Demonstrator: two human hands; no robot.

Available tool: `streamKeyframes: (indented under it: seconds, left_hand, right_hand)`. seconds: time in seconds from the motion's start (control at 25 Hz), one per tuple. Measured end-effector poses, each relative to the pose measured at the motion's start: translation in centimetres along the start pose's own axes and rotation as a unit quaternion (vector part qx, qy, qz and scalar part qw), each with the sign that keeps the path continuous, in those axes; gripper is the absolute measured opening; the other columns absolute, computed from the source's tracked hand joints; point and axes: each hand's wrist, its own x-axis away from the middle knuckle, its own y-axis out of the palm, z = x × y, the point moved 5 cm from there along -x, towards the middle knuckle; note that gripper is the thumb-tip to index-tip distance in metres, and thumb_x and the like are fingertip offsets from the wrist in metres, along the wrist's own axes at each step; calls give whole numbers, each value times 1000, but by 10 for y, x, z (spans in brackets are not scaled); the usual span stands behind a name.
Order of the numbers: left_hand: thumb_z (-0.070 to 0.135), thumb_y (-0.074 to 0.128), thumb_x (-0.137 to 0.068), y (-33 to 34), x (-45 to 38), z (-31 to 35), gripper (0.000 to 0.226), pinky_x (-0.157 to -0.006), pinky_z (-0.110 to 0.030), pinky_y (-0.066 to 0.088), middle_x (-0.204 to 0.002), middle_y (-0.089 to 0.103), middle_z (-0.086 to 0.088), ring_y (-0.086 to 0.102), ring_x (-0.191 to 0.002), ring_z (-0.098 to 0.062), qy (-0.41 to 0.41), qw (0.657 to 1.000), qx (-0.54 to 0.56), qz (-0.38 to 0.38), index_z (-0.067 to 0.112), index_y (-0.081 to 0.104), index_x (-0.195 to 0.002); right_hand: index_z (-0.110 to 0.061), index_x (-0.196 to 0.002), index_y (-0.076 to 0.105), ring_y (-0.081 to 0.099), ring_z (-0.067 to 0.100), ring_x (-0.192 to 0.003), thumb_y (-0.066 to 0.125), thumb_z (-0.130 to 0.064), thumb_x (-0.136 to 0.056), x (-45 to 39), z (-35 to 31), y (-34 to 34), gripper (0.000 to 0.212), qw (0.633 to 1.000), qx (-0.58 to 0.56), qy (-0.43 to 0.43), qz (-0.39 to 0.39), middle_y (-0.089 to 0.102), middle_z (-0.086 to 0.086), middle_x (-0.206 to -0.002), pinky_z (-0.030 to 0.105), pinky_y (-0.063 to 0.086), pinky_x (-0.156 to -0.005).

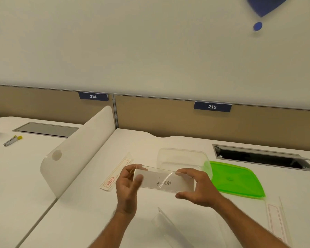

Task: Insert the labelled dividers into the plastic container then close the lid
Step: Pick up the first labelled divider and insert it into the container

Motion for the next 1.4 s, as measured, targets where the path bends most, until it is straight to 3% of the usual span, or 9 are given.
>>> streamKeyframes:
  seconds: [0.16,0.4,0.64,0.72,0.84,1.08,1.4]
  left_hand:
    - [37,87,-58,16,-16,-1,51,-68,-38,60,-93,71,-4,70,-89,-26,-1,987,-139,-83,9,66,-95]
    - [45,87,-61,40,-62,-12,40,-75,-24,57,-91,74,11,69,-87,-11,26,949,-278,-148,25,72,-92]
    - [40,91,-61,57,-113,-47,41,-75,-15,50,-94,73,14,65,-89,-4,-8,889,-398,-228,25,74,-95]
    - [41,89,-64,65,-127,-59,43,-75,-14,49,-98,72,11,63,-89,-9,-25,852,-448,-269,25,72,-100]
    - [41,82,-73,80,-143,-78,45,-82,-23,50,-106,69,6,61,-95,-15,-11,766,-552,-329,24,69,-113]
    - [37,72,-82,103,-161,-122,45,-80,-34,47,-113,59,-10,59,-102,-31,-8,600,-692,-401,23,59,-123]
    - [13,65,-90,118,-164,-161,26,-70,-38,43,-110,62,-18,61,-100,-36,10,476,-768,-428,5,54,-112]
  right_hand:
    - [-29,-115,67,57,-6,-108,88,-45,-52,-5,14,-24,68,999,42,4,4,65,-22,-112,9,40,-93]
    - [-31,-113,66,64,2,-94,89,-47,-50,-23,35,-53,68,995,87,39,-1,68,-20,-106,16,48,-84]
    - [-38,-115,63,70,13,-85,86,-50,-46,-53,71,-67,73,985,128,107,-51,70,-15,-105,30,56,-80]
    - [-42,-114,61,70,15,-79,86,-47,-50,-64,85,-67,69,978,146,133,-68,72,-10,-101,30,56,-80]
    - [-41,-116,61,68,16,-72,85,-40,-61,-81,105,-62,60,966,180,157,-99,71,-2,-101,31,54,-80]
    - [-33,-130,53,58,29,-111,73,-34,-80,-106,138,-40,53,930,274,174,-172,62,10,-122,32,47,-87]
    - [-18,-128,48,58,35,-108,62,-21,-89,-125,162,-7,42,875,393,151,-238,58,16,-119,38,47,-85]
